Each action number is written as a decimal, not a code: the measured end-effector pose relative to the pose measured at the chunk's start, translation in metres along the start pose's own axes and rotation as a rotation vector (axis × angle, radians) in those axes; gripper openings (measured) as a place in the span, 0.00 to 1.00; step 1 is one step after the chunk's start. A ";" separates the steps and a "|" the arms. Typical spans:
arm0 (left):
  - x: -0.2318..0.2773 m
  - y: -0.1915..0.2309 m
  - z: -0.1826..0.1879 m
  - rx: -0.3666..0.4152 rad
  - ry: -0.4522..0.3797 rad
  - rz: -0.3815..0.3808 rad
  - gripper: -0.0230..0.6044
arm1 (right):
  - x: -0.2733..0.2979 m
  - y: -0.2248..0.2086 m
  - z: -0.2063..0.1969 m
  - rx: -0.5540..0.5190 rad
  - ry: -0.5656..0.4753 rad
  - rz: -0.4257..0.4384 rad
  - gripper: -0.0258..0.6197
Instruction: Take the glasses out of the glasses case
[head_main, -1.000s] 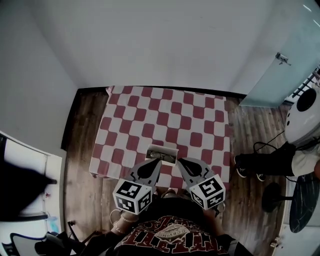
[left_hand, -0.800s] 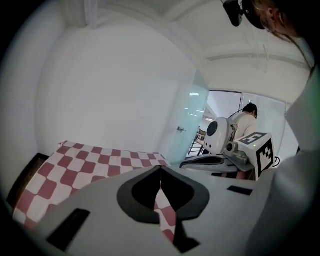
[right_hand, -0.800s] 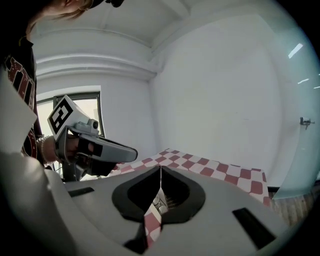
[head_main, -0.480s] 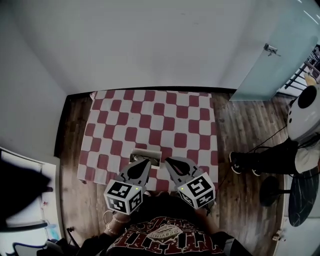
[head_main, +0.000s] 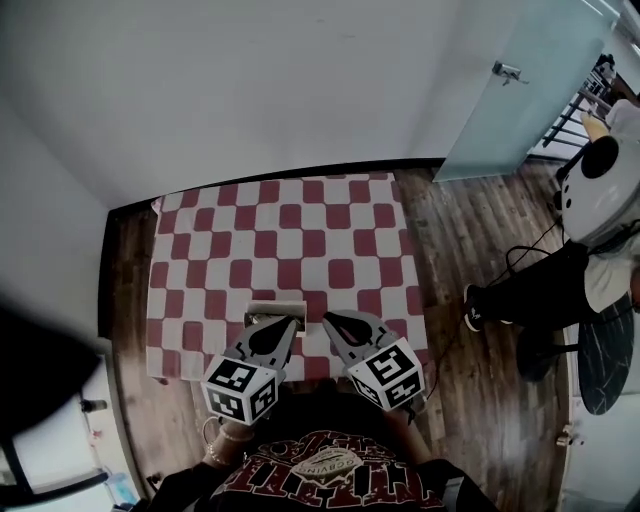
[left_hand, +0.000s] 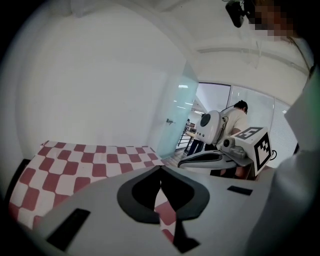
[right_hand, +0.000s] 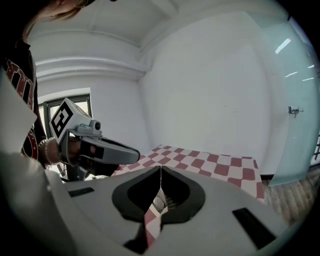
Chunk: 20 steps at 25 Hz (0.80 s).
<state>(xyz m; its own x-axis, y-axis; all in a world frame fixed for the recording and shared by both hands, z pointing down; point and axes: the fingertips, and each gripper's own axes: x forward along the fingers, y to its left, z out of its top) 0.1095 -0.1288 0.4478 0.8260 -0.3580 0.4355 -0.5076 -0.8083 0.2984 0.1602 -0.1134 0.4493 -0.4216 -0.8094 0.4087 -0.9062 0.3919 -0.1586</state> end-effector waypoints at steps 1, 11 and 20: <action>0.001 -0.001 0.000 0.011 0.010 -0.019 0.05 | 0.000 0.000 0.000 0.007 -0.002 -0.014 0.07; -0.010 0.031 -0.014 0.024 0.073 -0.079 0.05 | 0.015 0.013 -0.006 0.051 0.011 -0.094 0.07; -0.024 0.079 -0.032 -0.001 0.140 -0.081 0.05 | 0.075 0.024 -0.049 -0.037 0.191 -0.091 0.07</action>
<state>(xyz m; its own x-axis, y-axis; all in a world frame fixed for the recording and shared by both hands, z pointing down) 0.0420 -0.1689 0.4875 0.8222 -0.2226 0.5238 -0.4408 -0.8313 0.3386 0.1082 -0.1429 0.5204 -0.3211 -0.7460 0.5834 -0.9370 0.3398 -0.0813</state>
